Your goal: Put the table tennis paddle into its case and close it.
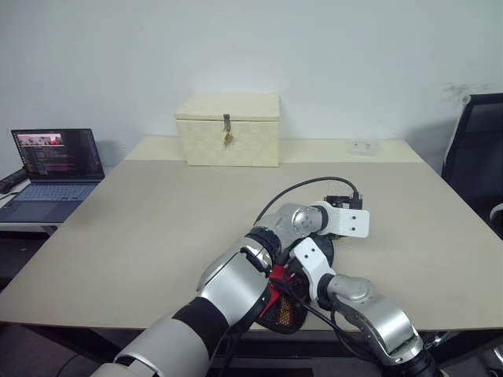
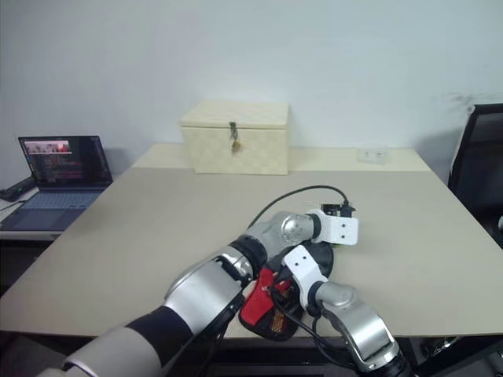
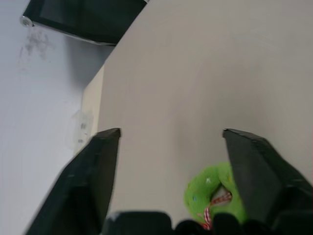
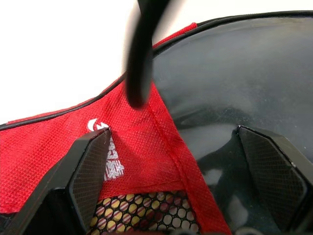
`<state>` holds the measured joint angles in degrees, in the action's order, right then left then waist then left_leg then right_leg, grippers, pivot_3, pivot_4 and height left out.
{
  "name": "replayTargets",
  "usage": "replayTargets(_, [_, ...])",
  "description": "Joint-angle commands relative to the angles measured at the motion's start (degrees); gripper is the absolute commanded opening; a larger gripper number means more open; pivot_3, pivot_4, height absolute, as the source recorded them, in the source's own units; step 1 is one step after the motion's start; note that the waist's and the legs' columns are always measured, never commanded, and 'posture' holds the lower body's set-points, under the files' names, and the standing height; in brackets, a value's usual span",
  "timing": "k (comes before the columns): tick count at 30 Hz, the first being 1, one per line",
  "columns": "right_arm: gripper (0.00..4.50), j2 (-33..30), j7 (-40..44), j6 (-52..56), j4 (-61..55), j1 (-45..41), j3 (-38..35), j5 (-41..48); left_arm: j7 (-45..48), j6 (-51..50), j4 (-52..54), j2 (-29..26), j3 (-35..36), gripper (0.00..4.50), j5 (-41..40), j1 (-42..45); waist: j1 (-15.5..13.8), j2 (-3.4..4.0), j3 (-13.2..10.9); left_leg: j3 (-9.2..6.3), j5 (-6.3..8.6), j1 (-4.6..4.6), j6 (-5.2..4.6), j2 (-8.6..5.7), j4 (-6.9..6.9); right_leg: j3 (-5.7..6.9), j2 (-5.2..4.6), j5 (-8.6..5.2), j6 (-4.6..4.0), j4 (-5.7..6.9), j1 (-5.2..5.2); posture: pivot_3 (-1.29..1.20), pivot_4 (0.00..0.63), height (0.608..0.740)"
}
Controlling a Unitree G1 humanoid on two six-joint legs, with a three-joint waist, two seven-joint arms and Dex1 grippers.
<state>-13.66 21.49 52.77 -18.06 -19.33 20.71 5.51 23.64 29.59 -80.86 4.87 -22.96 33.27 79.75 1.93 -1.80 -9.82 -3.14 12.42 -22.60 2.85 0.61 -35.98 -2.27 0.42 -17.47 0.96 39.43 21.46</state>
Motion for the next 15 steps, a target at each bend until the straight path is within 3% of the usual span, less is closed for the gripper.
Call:
replayTargets(1, [4.50,-0.5,2.7,2.7,8.3,1.7,2.0,1.1,2.9,1.2,2.9,-3.0,5.6,4.46,-6.1,0.7,0.2,0.00,0.0,0.01,0.00,0.05,0.00,0.02,-0.01,-0.01,0.02,0.00,0.00,0.00,-0.03,0.00,0.150,0.740])
replayTargets(10, [4.50,-1.3,11.0,3.1,-1.2,-2.5,-3.7,9.6,15.1,-2.5,8.0,-14.7,22.2,4.46,-24.4,-3.5,1.2,-0.02,0.0,0.00,0.00,-0.03,0.00,0.10,0.00,-0.02,0.08,0.01,0.00,0.07,0.07,0.00,0.150,0.740])
replayTargets(13, [4.50,-1.0,12.1,4.1,-3.3,-4.3,-5.8,12.6,21.2,-7.9,11.6,-18.1,27.4,4.46,-31.4,-6.4,1.3,-0.05,-0.1,-0.02,-0.01,-0.31,0.00,0.10,-0.04,-0.01,0.06,0.02,-0.02,0.27,0.41,0.00,0.150,0.740])
replayTargets(15, [4.50,-0.5,11.6,5.3,-4.6,-6.0,-8.1,14.4,30.4,-13.8,17.0,-21.4,30.5,4.46,-37.5,-10.2,1.4,-0.04,-0.2,0.01,-0.01,-0.44,0.01,0.09,-0.06,-0.05,0.04,0.06,-0.10,0.45,0.65,0.00,0.150,0.740])
